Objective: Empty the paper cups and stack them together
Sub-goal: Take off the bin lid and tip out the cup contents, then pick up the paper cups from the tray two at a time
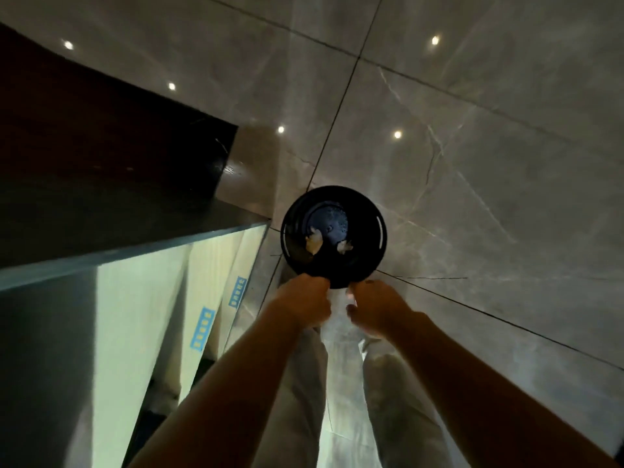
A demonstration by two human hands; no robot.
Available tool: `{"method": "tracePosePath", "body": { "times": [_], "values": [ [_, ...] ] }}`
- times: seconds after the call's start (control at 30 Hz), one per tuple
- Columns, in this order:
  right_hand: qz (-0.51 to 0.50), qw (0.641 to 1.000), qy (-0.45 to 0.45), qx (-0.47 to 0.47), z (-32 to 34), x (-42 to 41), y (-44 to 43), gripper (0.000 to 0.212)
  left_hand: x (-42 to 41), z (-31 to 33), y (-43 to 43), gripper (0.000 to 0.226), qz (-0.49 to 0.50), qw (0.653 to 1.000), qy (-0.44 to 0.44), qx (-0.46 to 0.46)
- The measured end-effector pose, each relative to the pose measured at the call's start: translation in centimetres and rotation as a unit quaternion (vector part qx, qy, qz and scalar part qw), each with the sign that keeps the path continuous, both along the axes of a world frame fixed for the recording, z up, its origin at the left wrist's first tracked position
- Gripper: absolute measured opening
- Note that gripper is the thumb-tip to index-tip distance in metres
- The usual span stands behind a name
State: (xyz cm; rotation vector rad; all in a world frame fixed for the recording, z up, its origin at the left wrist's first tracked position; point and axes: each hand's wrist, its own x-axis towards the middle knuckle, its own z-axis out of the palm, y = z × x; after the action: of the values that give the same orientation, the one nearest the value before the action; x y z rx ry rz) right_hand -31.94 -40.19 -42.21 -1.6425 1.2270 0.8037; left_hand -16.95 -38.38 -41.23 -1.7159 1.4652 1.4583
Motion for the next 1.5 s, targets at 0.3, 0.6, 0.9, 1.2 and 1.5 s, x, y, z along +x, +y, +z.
{"method": "tracePosePath", "body": {
  "times": [0.3,0.6,0.9,1.2,1.5],
  "values": [
    [0.016,1.0,-0.01,0.009,17.7,-8.0,3.5,0.032,-0.3,18.2,9.8,0.043,0.064,0.997,-0.051,0.019],
    [0.041,0.999,0.006,0.018,28.1,-14.3,7.5,0.034,-6.1,29.2,18.7,0.042,0.264,0.961,-0.059,0.056],
    [0.177,0.983,0.023,0.052,31.7,-14.6,10.2,0.045,-10.5,34.4,25.1,0.032,0.382,0.922,-0.048,0.029],
    [0.242,0.968,0.049,0.053,33.8,-9.3,9.7,0.047,-8.3,36.1,29.0,0.04,0.488,0.872,-0.028,0.013],
    [0.26,0.965,0.023,-0.018,35.1,-2.9,12.0,0.041,-3.2,37.3,33.2,0.029,0.556,0.829,-0.028,-0.048]
  ]
}}
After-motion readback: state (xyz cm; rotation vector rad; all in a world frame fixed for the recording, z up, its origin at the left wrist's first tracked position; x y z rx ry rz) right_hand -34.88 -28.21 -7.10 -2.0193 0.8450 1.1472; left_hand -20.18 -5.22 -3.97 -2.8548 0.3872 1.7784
